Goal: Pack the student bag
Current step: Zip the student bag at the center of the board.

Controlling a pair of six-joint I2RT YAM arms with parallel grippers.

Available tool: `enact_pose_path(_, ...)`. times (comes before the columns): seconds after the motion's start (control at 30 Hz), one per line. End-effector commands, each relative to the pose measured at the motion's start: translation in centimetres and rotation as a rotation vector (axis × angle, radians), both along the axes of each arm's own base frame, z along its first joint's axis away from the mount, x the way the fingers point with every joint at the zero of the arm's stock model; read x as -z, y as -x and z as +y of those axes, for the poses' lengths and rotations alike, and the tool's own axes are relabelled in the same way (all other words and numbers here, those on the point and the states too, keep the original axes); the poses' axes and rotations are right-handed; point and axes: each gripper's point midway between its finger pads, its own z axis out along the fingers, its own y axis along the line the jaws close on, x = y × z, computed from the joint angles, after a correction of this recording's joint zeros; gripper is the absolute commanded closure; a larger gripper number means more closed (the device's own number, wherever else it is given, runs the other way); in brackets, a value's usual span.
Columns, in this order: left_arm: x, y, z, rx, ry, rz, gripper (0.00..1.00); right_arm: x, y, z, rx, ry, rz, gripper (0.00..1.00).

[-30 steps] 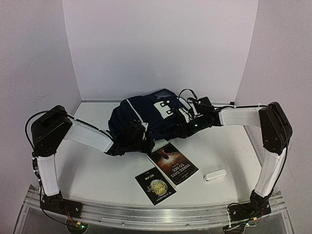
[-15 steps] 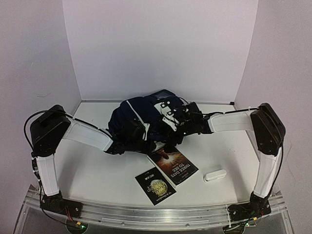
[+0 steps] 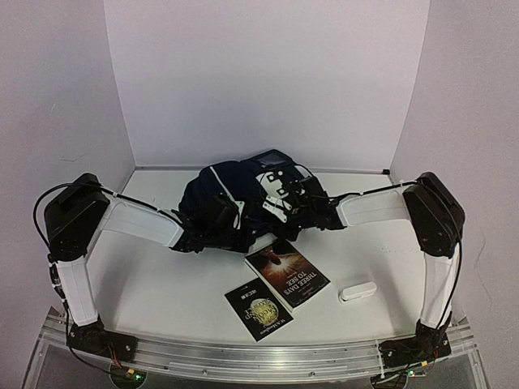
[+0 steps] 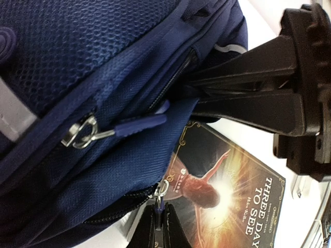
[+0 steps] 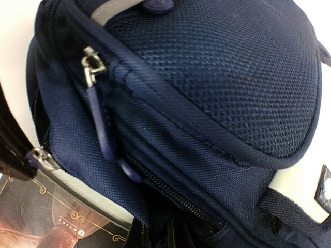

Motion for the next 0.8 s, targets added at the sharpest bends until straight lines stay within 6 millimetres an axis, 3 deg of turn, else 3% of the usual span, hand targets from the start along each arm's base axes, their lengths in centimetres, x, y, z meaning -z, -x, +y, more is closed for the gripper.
enact_pose_path(0.0,-6.0,0.3,-0.4,-0.002,0.059,-0.061,1.00,-1.4,-4.9,-4.9,0.198,0.022,-0.073,1.00)
enact_pose_path(0.4,-5.3,2.1,3.4,-0.050,-0.014,-0.034,1.00,-2.3,-8.2,-10.6,0.282,0.049,-0.094,1.00)
enact_pose_path(0.57,-5.8,1.9,2.1,-0.015,0.004,-0.030,1.00,-2.9,-9.9,-12.2,0.308,0.053,-0.069,1.00)
enact_pose_path(0.63,-6.1,1.8,0.9,0.015,0.026,-0.023,1.00,-3.2,-9.4,-12.0,0.289,0.047,-0.043,1.00)
enact_pose_path(0.67,-6.1,1.9,0.3,0.037,0.038,-0.012,1.00,-3.6,-8.7,-11.5,0.261,0.024,-0.019,0.99)
enact_pose_path(0.77,-6.6,1.7,-1.3,0.076,0.076,-0.005,1.00,-5.1,-6.0,-9.9,0.175,-0.049,0.055,0.73)
